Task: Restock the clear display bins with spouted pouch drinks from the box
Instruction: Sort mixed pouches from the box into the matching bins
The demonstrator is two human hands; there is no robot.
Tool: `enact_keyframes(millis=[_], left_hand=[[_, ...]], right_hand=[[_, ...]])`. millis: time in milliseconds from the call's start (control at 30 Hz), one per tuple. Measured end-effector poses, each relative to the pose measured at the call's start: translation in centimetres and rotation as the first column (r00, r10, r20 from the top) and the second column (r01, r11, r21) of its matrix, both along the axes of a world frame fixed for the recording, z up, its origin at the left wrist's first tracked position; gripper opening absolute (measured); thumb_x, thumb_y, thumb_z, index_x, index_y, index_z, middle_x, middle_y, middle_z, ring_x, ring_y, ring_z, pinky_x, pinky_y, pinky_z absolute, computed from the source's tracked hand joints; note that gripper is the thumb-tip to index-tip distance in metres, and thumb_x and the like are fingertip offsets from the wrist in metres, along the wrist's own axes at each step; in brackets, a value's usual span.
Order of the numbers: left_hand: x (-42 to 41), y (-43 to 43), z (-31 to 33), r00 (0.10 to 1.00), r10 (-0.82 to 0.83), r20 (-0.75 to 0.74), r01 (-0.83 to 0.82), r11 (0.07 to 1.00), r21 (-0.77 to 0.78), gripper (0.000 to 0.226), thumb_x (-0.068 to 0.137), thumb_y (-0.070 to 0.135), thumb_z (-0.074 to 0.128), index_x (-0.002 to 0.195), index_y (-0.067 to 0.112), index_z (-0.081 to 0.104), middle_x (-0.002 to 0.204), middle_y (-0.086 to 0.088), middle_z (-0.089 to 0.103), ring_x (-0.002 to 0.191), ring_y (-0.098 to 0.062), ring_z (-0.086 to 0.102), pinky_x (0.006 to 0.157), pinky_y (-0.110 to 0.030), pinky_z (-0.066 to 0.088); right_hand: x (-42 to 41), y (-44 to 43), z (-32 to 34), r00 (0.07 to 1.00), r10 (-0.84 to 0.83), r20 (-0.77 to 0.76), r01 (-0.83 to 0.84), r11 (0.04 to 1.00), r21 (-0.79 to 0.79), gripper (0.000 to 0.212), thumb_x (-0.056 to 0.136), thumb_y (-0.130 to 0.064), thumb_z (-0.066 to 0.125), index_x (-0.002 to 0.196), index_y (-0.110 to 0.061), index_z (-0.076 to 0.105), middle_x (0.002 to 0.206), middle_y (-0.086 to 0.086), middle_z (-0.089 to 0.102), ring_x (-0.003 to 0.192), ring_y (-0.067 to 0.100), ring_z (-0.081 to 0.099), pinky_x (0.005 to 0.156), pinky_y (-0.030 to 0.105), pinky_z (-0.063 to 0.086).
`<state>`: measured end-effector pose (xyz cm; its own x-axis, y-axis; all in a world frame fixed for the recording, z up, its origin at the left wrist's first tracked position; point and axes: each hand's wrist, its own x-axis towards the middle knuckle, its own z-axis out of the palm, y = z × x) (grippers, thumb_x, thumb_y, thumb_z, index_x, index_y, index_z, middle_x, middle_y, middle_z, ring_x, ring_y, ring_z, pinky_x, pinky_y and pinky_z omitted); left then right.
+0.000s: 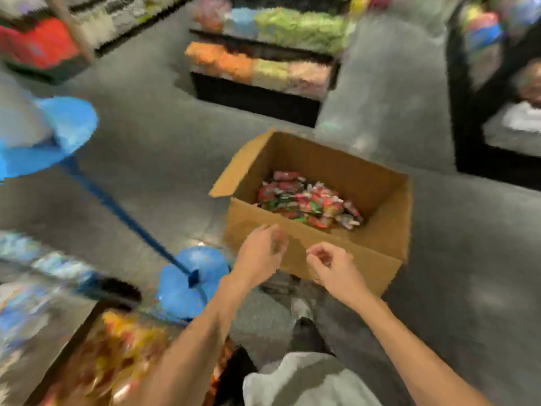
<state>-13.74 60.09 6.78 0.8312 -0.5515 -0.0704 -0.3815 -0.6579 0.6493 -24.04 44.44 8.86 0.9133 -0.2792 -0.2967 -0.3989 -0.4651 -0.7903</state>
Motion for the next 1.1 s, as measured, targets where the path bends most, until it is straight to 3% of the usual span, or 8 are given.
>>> enact_keyframes(millis=[167,333,567,633,733,867,1000,1100], left_hand=[[5.1,-10.9,-4.0,0.975,-0.209,-0.077,0.222,0.945,0.24,0.03,0.099,0.026,0.052,0.126,0.019,0.064,0.126,-0.002,0.061,0.128,-0.023,0.047,0.101,-0.036,0.043],[12.1,-17.9,-10.6,0.982,-0.171,-0.078,0.187,0.863,0.469,0.043,0.095,0.035,0.055,0.135,0.022,0.051,0.135,-0.006,0.05,0.131,-0.028,0.04,0.104,-0.041,0.041],[20.4,-22.6,-20.1,0.989,-0.133,-0.058,0.139,0.746,0.651,0.089,0.086,0.052,0.068,0.153,0.017,0.022,0.153,-0.013,0.03,0.145,-0.032,0.023,0.115,-0.046,0.029],[22.2,-22.8,-22.1,0.983,-0.175,-0.055,0.159,0.66,0.735,0.11,0.082,0.059,0.068,0.158,0.018,0.001,0.163,-0.018,0.009,0.151,-0.038,0.004,0.121,-0.052,0.014],[24.6,-22.8,-25.0,0.943,-0.327,-0.066,0.231,0.494,0.838,0.133,0.073,0.069,0.07,0.153,0.024,-0.025,0.162,-0.024,-0.014,0.15,-0.045,-0.011,0.118,-0.061,0.004],[27.0,-23.0,-26.9,0.897,-0.312,-0.314,0.427,0.422,0.8,0.147,0.061,0.072,0.077,0.151,0.028,-0.031,0.162,-0.024,0.003,0.144,-0.042,0.027,0.11,-0.048,0.035],[28.0,-22.3,-27.4,0.823,-0.378,-0.423,0.556,0.39,0.734,0.153,0.054,0.074,0.08,0.151,0.028,-0.03,0.158,-0.029,0.009,0.137,-0.041,0.038,0.109,-0.043,0.038],[28.1,-21.0,-27.5,0.847,-0.331,-0.415,0.531,0.535,0.657,0.142,0.062,0.062,0.083,0.156,0.025,-0.017,0.136,-0.025,0.038,0.121,-0.036,0.051,0.096,-0.036,0.044]], right_hand=[[2.1,-10.1,-4.0,0.969,-0.233,-0.083,0.228,0.971,-0.071,0.007,0.097,-0.028,0.061,0.102,-0.027,0.066,0.1,-0.011,0.067,0.101,0.013,0.061,0.093,0.036,0.05],[8.3,-18.4,-11.0,0.931,-0.253,-0.264,0.244,0.967,-0.069,0.013,0.094,-0.025,0.064,0.107,-0.023,0.061,0.104,-0.005,0.064,0.102,0.017,0.063,0.081,0.022,0.052],[18.8,-22.5,-22.0,0.824,-0.152,-0.546,0.215,0.975,0.053,0.037,0.089,-0.028,0.072,0.119,-0.019,0.054,0.112,-0.002,0.061,0.106,0.019,0.059,0.096,0.039,0.05],[21.0,-21.9,-24.5,0.821,-0.09,-0.563,0.142,0.989,0.049,0.06,0.086,-0.026,0.076,0.136,-0.021,0.043,0.134,0.005,0.056,0.118,0.023,0.056,0.101,0.039,0.047],[23.8,-20.3,-27.4,0.869,0.087,-0.487,-0.16,0.981,-0.109,0.105,0.079,-0.022,0.082,0.155,-0.021,0.01,0.161,0.011,0.018,0.145,0.033,0.027,0.115,0.043,0.032],[26.3,-18.3,-30.6,0.841,0.305,-0.448,-0.446,0.859,-0.252,0.131,0.07,-0.037,0.088,0.157,-0.014,-0.008,0.164,0.016,-0.01,0.152,0.036,-0.004,0.121,0.052,0.019],[27.0,-17.6,-32.6,0.779,0.316,-0.541,-0.52,0.807,-0.278,0.139,0.064,-0.053,0.086,0.156,-0.013,-0.009,0.162,0.021,-0.013,0.15,0.042,-0.007,0.115,0.061,0.021],[27.3,-17.7,-32.8,0.771,0.33,-0.545,-0.545,0.784,-0.296,0.141,0.06,-0.059,0.085,0.156,-0.011,-0.006,0.16,0.024,-0.002,0.148,0.045,0.005,0.116,0.057,0.025]])
